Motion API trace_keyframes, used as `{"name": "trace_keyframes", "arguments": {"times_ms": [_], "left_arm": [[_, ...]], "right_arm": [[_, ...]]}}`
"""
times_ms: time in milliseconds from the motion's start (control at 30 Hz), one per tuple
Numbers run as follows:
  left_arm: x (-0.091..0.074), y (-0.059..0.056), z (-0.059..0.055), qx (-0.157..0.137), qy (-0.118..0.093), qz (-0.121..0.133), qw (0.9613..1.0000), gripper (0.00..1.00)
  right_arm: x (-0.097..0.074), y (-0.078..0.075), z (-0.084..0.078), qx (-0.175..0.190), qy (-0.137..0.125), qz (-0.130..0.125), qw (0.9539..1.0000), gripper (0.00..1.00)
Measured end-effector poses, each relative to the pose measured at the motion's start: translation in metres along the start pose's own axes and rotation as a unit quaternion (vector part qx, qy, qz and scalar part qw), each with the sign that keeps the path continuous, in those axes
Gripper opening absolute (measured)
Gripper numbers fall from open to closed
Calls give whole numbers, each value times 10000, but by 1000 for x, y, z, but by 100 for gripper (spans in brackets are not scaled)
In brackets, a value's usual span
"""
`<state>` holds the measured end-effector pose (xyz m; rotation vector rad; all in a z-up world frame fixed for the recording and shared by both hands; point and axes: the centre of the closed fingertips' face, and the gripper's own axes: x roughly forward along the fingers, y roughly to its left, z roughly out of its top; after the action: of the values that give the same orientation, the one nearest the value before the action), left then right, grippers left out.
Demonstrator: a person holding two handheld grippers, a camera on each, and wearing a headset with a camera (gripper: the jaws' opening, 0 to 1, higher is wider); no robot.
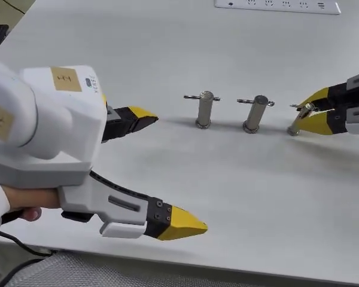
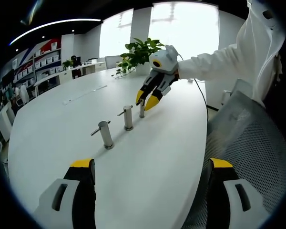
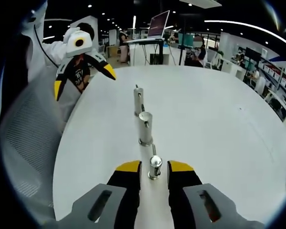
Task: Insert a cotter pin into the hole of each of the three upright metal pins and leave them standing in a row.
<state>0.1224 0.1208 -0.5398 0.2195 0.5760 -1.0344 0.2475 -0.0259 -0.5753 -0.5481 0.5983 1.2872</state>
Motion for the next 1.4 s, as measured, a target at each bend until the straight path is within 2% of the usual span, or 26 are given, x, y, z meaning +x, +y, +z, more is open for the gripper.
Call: {"name": "trace_keyframes", "arguments": {"times_ms": [167, 300, 467, 500, 600, 700, 767, 833, 1000, 1067, 1133, 1233, 1333, 1400], "left_arm": [[-3, 2, 0, -73, -27, 69, 9999, 97], [-6, 6, 5, -243, -184, 195, 9993, 99], [-12, 10, 12, -460, -434, 369, 9973, 99], [-13, 11, 13, -494, -466, 387, 9969, 99], [-17, 12, 14, -620, -551, 453, 9955, 99], [-22, 15, 16, -712, -652, 585, 9936, 99], [-26, 17, 18, -835, -777, 707, 9910, 99], [-29, 12, 20, -1104, -900, 641, 9877, 99], [-35, 10, 18, -1124, -950, 851, 9854, 99], [-39, 10, 19, -1243, -1056, 915, 9824, 99], [-43, 10, 20, -1295, -1121, 979, 9803, 99], [-47, 9, 19, -1290, -1121, 1040, 9798, 99], [-49, 9, 19, -1315, -1135, 1083, 9788, 99], [-49, 9, 18, -1332, -1150, 1102, 9782, 99]], "right_arm": [[-10, -3, 8, 102, -114, -185, 9997, 21], [-22, 5, 25, 334, -435, -358, 9979, 28], [-35, 5, 31, 742, -745, -647, 9924, 40], [-38, 6, 33, 871, -829, -776, 9897, 45], [-41, 12, 32, 1001, -835, -838, 9879, 53], [-47, 19, 32, 1208, -945, -910, 9840, 54], [-49, 23, 32, 1251, -951, -926, 9832, 55], [-51, 27, 34, 1364, -996, -972, 9808, 58], [-54, 47, 44, 1428, -1096, -968, 9789, 73], [-57, 48, 41, 1633, -1066, -1172, 9738, 82], [-58, 55, 37, 1829, -1033, -1185, 9705, 86], [-60, 68, 35, 1987, -1169, -1169, 9660, 86], [-61, 77, 29, 2099, -1128, -1196, 9638, 86], [-63, 82, 26, 2222, -1113, -1258, 9604, 88]]}}
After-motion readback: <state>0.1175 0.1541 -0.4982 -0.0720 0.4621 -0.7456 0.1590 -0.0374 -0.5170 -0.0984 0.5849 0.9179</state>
